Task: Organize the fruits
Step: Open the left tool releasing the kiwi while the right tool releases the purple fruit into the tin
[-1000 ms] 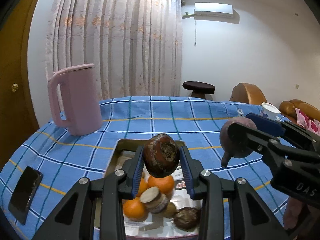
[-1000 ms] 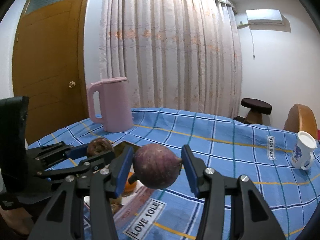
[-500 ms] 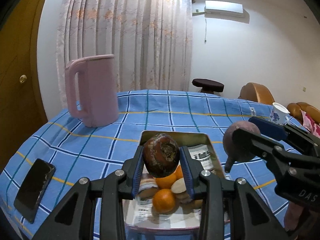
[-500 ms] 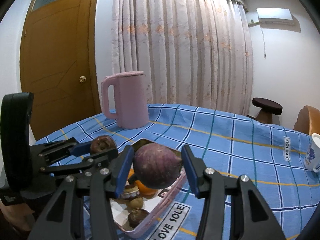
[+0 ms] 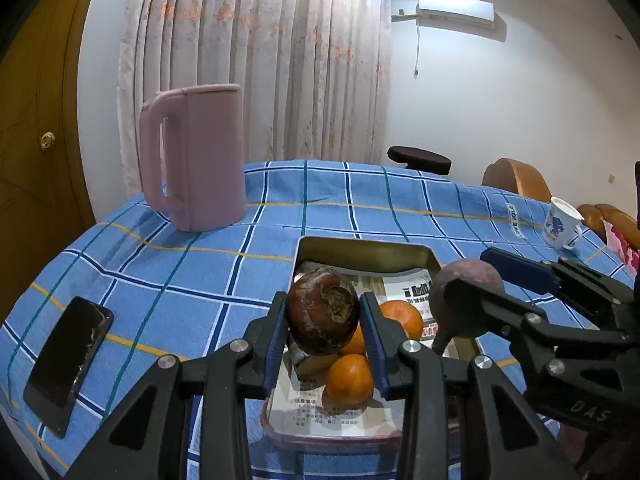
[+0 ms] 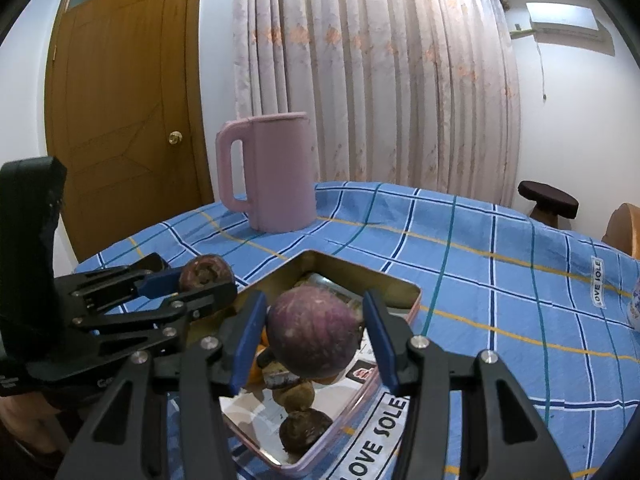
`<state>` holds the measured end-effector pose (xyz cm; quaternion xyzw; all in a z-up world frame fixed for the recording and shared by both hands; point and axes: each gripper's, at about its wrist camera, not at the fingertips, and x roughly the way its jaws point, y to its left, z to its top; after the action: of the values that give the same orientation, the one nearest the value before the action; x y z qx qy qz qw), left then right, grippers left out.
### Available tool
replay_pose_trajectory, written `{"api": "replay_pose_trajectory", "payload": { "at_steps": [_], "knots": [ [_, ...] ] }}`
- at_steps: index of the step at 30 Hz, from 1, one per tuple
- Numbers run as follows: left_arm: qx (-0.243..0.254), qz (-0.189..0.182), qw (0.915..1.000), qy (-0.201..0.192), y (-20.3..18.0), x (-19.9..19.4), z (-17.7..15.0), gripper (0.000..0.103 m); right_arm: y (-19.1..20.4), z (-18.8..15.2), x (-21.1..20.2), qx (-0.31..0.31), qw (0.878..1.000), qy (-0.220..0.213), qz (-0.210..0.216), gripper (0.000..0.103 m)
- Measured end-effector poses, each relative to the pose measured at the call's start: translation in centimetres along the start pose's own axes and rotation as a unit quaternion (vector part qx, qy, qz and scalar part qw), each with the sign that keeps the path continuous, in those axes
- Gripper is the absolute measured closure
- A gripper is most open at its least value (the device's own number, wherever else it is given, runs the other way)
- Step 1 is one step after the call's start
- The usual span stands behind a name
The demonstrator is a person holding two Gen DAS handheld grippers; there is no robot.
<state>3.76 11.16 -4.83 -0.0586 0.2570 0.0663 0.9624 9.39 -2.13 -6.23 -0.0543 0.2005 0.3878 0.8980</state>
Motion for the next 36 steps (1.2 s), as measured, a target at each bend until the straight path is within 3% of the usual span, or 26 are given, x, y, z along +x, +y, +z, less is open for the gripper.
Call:
{"api": "replay_pose_trajectory", "payload": {
  "at_steps": [15,26,28,31,36],
  "knots": [
    [0.01,0.001,0.9994,0.033,-0.5,1.6,-1.1,0.065,-0.5,-1.8,2.4,0.011,0.999,0.046,0.008,0.05],
    [0.013,0.003,0.9981,0.06,-0.6,2.5,-2.2,0.065,-1.0,-2.2,2.5,0.017,0.998,0.057,0.022,0.047],
    [0.009,0.004,0.9981,0.061,-0.6,2.2,-2.1,0.062,-1.0,-2.2,2.3,0.021,0.998,0.055,0.035,0.036],
    [0.008,0.003,0.9989,0.046,-0.6,1.1,-1.7,0.049,-0.8,-1.9,1.4,0.016,0.998,0.041,0.041,0.029],
    [0.001,0.005,0.9998,0.021,-0.3,-0.7,-1.0,0.047,-1.1,-0.9,-0.7,0.022,0.999,0.01,0.031,0.019]
  ]
}}
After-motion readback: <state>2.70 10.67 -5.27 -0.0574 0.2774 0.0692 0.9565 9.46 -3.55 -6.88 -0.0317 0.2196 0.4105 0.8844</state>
